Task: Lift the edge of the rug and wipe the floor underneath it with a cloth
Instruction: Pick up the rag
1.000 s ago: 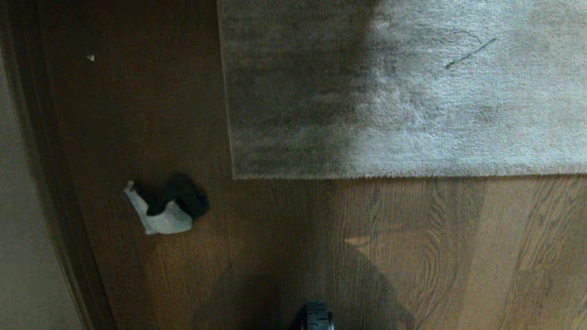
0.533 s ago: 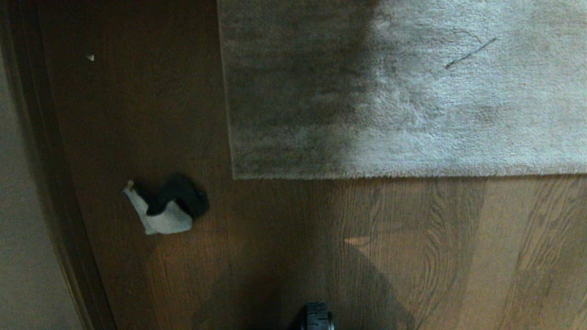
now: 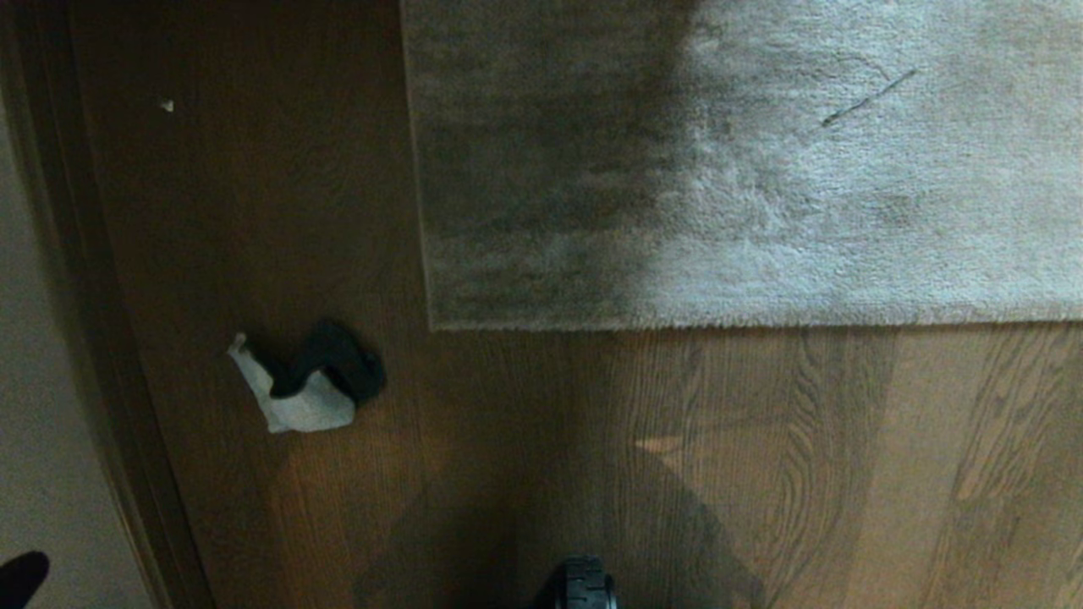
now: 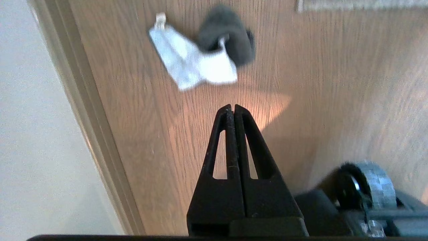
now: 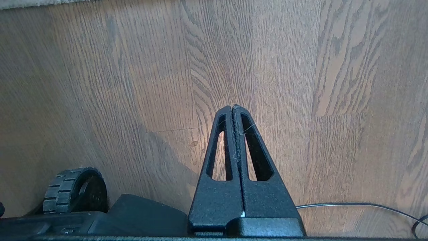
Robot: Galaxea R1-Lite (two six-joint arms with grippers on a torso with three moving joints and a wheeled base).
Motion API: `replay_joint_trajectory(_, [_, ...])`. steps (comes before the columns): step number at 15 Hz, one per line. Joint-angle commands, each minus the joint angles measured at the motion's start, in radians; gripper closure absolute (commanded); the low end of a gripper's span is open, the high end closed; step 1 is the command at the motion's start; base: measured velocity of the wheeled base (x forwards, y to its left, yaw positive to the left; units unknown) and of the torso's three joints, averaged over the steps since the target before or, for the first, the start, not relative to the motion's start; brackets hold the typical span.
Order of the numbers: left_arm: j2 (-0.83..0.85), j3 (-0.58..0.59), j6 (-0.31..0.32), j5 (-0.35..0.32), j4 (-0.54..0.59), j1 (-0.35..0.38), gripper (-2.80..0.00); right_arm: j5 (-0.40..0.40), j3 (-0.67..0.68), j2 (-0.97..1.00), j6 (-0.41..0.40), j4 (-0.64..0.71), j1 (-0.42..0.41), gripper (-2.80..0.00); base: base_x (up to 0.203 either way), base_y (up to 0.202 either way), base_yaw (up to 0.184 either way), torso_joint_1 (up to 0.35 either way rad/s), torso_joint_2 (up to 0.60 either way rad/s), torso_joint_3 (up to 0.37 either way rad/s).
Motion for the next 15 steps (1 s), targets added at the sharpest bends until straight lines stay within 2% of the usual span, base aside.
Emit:
replay_joint_trajectory(1, [0.175,-0.004,0.002,0.001,-0.108,0.001,0.00,-0.001,0.000,0.000,0.001,-0.001,0.000,0.00,0.000,0.000,0.000,0.000,0.00,0.000])
replay_joint_trajectory(6, [0.436,0.000,0.009,0.001,-0.397,0.021,0.00,-0.001,0.000,0.000,0.001,-0.001,0.000,0.00,0.000,0.000,0.000,0.000,0.00,0.000])
replay_joint_trajectory(9, [0.517,0.006,0.007,0.001,-0.498,0.039,0.00,-0.001,0.000,0.000,-0.001,-0.001,0.000,0.00,0.000,0.000,0.000,0.000,0.00,0.000])
replay_joint_trajectory(10, [0.521,0.015,0.007,0.000,-0.502,0.040,-2.80,-0.001,0.000,0.000,0.000,-0.001,0.000,0.00,0.000,0.000,0.000,0.000,0.00,0.000])
replay_joint_trajectory(15, [0.542,0.026,0.004,0.000,-0.503,0.038,-2.80,-0.001,0.000,0.000,0.000,-0.001,0.000,0.00,0.000,0.000,0.000,0.000,0.00,0.000])
